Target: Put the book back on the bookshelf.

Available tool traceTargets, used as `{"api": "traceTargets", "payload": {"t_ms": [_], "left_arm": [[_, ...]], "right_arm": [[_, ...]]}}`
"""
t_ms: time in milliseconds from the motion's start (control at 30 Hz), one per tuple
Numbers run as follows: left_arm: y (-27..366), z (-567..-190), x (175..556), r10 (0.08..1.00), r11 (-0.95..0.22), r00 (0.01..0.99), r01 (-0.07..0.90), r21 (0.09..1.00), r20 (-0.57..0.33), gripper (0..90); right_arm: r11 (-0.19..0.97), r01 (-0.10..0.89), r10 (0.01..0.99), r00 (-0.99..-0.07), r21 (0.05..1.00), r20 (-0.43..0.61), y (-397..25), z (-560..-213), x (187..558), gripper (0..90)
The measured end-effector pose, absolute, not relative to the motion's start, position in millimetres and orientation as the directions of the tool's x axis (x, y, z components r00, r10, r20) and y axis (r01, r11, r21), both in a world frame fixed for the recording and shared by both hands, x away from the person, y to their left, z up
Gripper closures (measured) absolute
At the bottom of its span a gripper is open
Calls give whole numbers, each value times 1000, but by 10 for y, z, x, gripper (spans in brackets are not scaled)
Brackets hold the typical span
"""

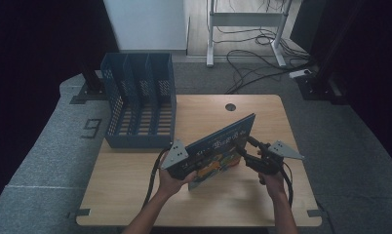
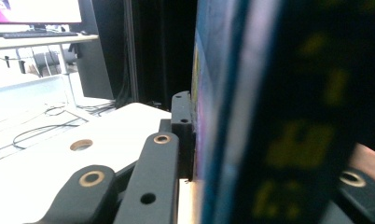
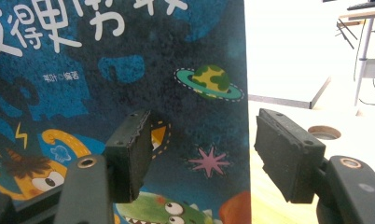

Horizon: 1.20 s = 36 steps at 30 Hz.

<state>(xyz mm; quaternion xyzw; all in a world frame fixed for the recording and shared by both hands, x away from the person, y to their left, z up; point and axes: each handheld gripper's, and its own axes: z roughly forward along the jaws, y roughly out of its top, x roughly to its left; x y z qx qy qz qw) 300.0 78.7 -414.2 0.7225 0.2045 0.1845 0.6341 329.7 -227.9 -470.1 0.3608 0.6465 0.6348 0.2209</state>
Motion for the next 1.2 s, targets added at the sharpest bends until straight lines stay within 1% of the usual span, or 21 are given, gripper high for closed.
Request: {"api": "traceTargets", "payload": {"t_ms": [200, 567, 733, 933, 1200], "left_arm": [[779, -4158, 2972, 557, -88, 830, 66, 994, -6, 823], [927, -4103, 3037, 595, 31, 792, 150, 988, -139, 824], [984, -4072, 3034, 621, 27, 772, 152, 988, -135, 824], [991, -3960, 2984, 647, -13, 759, 104, 994, -71, 825], [1055, -3814, 2926, 643, 12, 762, 89, 996, -76, 825]], "right_arm": [[-75, 188, 751, -635, 979, 180, -2315, -4703, 3297, 359], [-112, 182, 764, -613, 977, 202, -2388, -4688, 3288, 366], [-116, 183, 764, -611, 976, 205, -2404, -4684, 3286, 368], [-119, 186, 767, -607, 975, 210, -2418, -4686, 3287, 372], [-113, 194, 770, -603, 974, 209, -2422, -4710, 3286, 379]]}}
